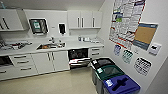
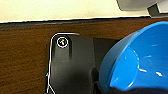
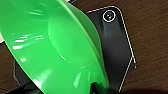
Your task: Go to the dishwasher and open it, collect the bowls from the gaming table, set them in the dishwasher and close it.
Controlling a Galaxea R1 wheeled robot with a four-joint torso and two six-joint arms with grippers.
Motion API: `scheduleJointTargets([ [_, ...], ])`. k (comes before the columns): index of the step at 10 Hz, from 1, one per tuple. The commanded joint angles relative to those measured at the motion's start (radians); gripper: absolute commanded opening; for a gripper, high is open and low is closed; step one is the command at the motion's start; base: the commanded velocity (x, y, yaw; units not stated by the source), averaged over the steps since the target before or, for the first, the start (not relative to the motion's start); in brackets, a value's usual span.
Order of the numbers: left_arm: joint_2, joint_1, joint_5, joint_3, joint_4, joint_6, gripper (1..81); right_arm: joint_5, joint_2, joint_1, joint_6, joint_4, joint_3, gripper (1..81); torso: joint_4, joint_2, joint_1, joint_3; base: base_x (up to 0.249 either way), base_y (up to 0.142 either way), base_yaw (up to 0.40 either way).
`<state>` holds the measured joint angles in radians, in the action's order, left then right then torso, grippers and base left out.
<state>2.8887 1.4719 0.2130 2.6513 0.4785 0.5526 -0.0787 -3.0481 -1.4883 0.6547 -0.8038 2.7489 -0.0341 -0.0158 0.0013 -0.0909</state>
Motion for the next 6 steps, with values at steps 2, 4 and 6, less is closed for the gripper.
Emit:
scheduleJointTargets([
  [2, -0.014, -0.044, -0.029, 0.001, 0.009, -0.002, 1.0, 0.077, -0.005, 0.036, 0.005, 0.005, -0.003, 1.0, 0.0, 0.0, 0.0, 0.0, 0.0, 0.081, 0.0],
  [4, -0.014, -0.044, -0.027, 0.001, 0.009, -0.002, 1.0, 0.077, -0.005, 0.036, 0.005, 0.006, -0.005, 1.0, 0.0, 0.0, 0.0, 0.0, 0.0, 0.086, 0.0],
  [6, -0.014, -0.043, -0.02, 0.001, 0.009, -0.002, 1.0, 0.077, -0.005, 0.038, 0.005, 0.006, -0.003, 1.0, 0.0, 0.0, 0.0, 0.0, 0.036, 0.03, 0.0],
])
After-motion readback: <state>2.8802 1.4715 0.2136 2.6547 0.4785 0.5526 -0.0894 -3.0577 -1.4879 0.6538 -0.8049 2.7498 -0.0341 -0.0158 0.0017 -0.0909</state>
